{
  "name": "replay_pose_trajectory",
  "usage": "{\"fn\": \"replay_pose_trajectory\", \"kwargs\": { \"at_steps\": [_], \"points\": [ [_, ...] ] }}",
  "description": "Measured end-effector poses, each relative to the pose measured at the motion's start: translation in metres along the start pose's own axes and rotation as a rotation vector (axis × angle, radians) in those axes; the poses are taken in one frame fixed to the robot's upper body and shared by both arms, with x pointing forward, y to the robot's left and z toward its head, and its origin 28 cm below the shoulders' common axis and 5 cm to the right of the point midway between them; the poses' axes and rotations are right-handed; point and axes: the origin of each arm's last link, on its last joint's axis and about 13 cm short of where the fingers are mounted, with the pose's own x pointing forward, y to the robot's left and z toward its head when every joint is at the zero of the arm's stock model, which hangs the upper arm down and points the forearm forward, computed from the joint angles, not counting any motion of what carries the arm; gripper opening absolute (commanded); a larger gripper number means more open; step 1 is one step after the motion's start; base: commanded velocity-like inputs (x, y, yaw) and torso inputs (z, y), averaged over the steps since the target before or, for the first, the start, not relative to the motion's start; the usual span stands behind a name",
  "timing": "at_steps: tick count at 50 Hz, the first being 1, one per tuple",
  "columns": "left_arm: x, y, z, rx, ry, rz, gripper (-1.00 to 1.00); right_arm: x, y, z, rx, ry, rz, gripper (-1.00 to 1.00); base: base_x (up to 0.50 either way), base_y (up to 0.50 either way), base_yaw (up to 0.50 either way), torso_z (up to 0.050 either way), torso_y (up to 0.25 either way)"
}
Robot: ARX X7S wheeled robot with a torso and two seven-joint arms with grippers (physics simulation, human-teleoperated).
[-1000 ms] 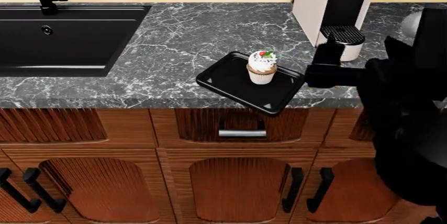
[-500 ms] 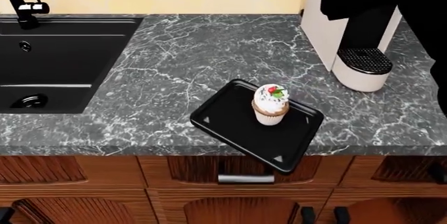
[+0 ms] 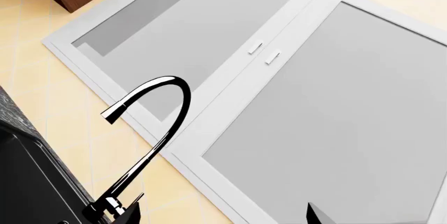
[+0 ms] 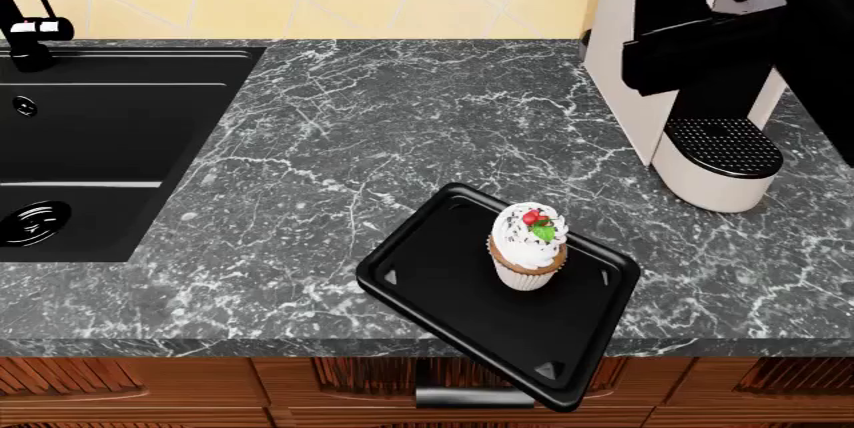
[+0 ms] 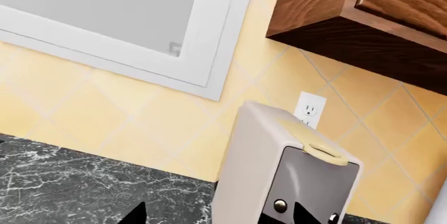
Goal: Move the fresh-baked cupcake off the tray onto the counter, and place the bowl used for mixing into the sink.
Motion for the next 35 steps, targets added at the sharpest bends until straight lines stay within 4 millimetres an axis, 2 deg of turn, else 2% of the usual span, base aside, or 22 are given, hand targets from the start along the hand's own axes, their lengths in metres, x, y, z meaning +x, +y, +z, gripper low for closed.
{"fn": "replay_pose_trajectory", "kwargs": {
  "at_steps": [21,35],
  "points": [
    [0.000,0.000,-0.001,0.002,0.001,0.002,1.00,-0.037,-0.003,-0.003,0.116,0.077,0.253,1.00,0.00,0.00,0.00,0.000,0.000],
    [0.000,0.000,-0.001,0.003,0.001,0.003,1.00,-0.051,-0.006,-0.012,0.142,0.087,0.394,1.00,0.00,0.00,0.00,0.000,0.000]
  ]
}}
